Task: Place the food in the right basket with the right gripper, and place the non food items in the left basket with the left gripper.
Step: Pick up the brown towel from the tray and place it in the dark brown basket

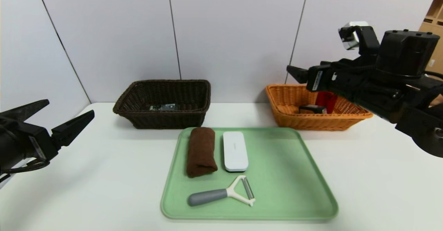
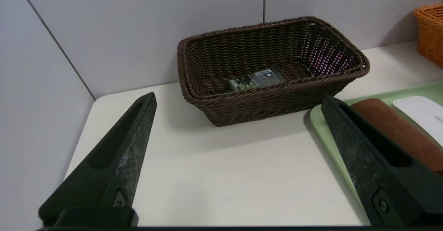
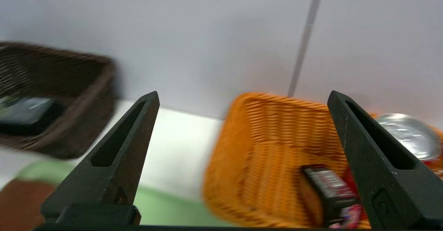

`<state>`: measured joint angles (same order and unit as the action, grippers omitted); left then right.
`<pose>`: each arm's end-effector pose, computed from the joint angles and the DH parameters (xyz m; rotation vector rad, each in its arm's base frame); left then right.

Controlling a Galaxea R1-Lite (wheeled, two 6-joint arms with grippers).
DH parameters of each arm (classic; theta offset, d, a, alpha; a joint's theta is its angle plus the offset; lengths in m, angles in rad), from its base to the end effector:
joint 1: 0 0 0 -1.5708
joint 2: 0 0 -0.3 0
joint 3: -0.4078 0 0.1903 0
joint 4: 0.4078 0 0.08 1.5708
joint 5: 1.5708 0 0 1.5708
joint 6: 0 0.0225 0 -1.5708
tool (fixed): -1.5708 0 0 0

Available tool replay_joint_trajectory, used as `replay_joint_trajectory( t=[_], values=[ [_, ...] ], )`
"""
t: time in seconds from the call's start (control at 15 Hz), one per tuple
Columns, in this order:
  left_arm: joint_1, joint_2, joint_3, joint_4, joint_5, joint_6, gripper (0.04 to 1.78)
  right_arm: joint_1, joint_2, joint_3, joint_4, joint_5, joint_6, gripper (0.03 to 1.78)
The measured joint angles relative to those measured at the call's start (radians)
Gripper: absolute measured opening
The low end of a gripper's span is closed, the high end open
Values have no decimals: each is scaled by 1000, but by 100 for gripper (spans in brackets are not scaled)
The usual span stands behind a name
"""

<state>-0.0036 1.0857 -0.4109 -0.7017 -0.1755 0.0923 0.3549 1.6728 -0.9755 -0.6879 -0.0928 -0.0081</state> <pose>0.1458 -0.0045 0.2179 0.0944 -0.0351 -0.1777 0.2964 0.1076 0.2432 -0.0101 0.0081 0.2621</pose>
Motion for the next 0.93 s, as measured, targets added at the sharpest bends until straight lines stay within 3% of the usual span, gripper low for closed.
replay_joint_trajectory(
  t=[0.27, 0.53, 0.73, 0.93],
  values=[
    [-5, 22, 6, 0, 0, 5, 169, 107, -63, 7, 98, -9, 2, 169],
    [-16, 26, -11, 26, -5, 13, 169, 141, -81, 20, 156, -11, 4, 169],
    [-48, 3, -117, 278, -4, 63, 169, 144, -88, 50, 155, -13, 6, 169],
    [-126, 4, -388, 637, 20, 90, 169, 137, -120, 117, 151, -13, 8, 169]
  ],
)
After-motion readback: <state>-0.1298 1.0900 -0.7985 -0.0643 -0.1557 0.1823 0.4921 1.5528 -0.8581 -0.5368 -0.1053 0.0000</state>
